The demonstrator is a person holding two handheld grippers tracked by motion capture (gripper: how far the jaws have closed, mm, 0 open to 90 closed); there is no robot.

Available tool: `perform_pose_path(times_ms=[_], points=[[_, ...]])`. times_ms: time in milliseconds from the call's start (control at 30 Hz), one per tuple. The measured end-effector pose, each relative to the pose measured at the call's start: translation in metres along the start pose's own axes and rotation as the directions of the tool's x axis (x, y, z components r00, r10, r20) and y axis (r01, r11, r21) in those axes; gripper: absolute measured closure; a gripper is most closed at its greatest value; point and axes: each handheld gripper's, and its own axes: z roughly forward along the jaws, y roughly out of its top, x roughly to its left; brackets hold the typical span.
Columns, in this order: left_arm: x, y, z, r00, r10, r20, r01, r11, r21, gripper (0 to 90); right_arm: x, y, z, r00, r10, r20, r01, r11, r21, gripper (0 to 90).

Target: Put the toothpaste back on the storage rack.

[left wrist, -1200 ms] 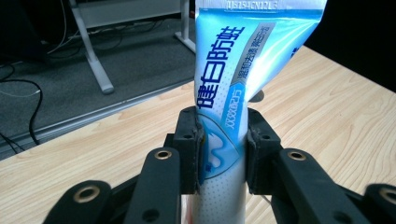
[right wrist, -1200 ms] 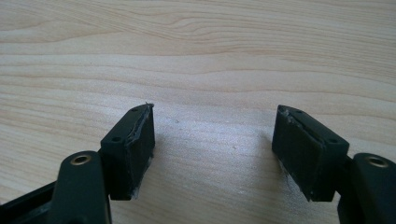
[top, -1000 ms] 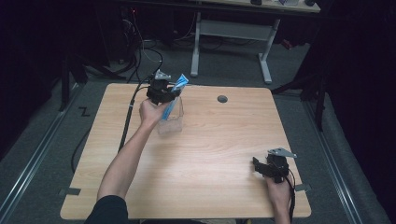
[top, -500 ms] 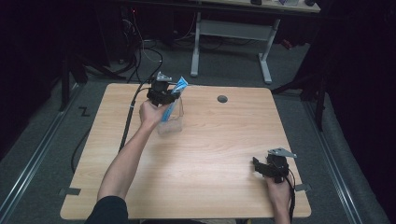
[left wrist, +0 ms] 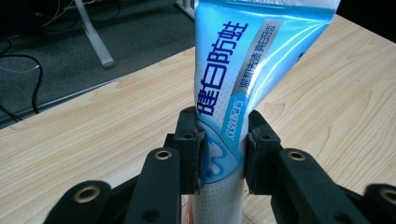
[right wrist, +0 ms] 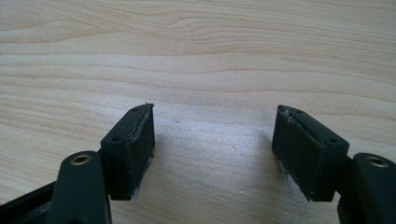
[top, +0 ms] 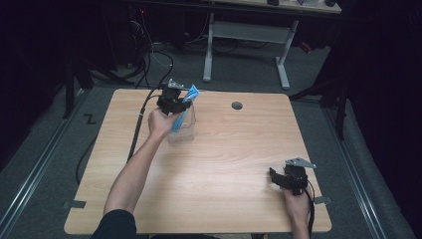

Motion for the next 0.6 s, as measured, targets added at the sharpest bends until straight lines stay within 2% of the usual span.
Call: perform_pose_path(times_ms=[433,600], points=[[0.0008,-0.0045,0.0037,0.9999,-0.008,-0.006,0.008,0.9999,0.014,71.0,0.0000,0.0000,-0.0001,1.0000,0.000,0.001,0.000,1.000,0.002,30.0],[0.0008,-0.0064,0.0061,1.0000,-0.006,-0.008,0.006,0.9994,0.033,70.9,0.0000,0.0000,0.0000,1.0000,0.000,0.000,0.000,1.000,0.000,30.1]])
